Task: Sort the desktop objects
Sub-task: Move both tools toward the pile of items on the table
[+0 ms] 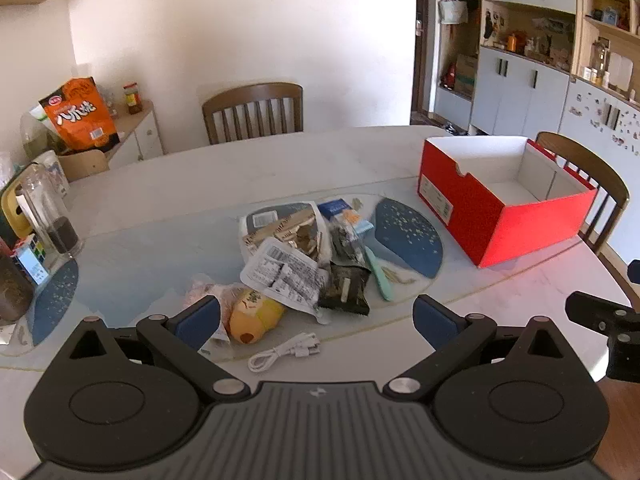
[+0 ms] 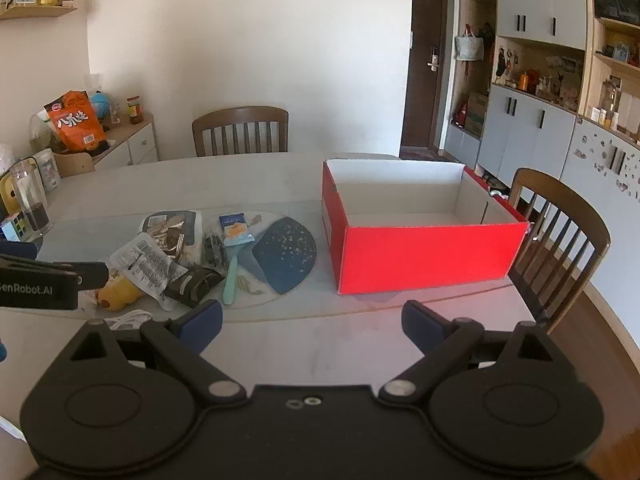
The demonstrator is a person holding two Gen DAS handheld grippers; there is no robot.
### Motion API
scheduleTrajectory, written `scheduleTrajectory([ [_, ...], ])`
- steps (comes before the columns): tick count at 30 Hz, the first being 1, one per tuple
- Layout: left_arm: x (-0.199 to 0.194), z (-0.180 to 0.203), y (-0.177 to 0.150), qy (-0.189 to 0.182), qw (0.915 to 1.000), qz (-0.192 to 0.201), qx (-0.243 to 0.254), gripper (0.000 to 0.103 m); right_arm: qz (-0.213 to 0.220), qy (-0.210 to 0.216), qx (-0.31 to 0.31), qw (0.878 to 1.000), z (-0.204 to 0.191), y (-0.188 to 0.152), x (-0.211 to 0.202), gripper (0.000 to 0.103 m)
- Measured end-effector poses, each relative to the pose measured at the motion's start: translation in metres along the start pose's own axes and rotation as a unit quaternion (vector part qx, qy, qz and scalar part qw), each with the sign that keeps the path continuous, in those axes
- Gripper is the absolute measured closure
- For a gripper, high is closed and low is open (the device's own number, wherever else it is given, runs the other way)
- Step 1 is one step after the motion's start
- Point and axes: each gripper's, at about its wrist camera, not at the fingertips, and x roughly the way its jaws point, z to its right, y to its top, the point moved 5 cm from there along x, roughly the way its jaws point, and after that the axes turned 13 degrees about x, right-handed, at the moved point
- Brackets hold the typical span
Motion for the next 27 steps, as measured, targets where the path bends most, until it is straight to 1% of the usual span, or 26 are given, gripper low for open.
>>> scheduleTrajectory([
  [7, 0.0, -0.003, 0.003, 0.014, 0.9998, 0.012, -0.004, 0.0, 0.001, 0.011, -0.013, 1.0, -0.002, 0.004, 0.003, 0.006],
  [15, 0.015, -0.017, 0.001, -0.008, 0.9996, 0.02, -0.018, 0.0, -0.001, 0.027, -0.012, 1.0, -0.014, 0.006, 0.016, 0.006],
  [19, 0.026, -0.03, 0.001, 0.009, 0.9995, 0.024, -0.017, 0.0, 0.011, 0.036, -0.019, 0.999, -0.026, 0.005, 0.026, 0.007],
  [22, 0.034, -0.041, -0.002, 0.003, 0.9991, 0.031, -0.027, 0.0, 0.004, 0.043, -0.023, 0.999, -0.035, 0.005, 0.038, 0.007],
  [24, 0.042, -0.048, -0.003, 0.003, 0.9993, 0.026, -0.027, 0.0, -0.007, 0.045, -0.02, 0.999, -0.041, 0.004, 0.047, 0.007],
  [27, 0.055, -0.059, -0.007, 0.014, 0.9997, 0.013, -0.018, 0.0, -0.019, 0.051, -0.02, 0.998, -0.05, 0.003, 0.061, 0.009],
])
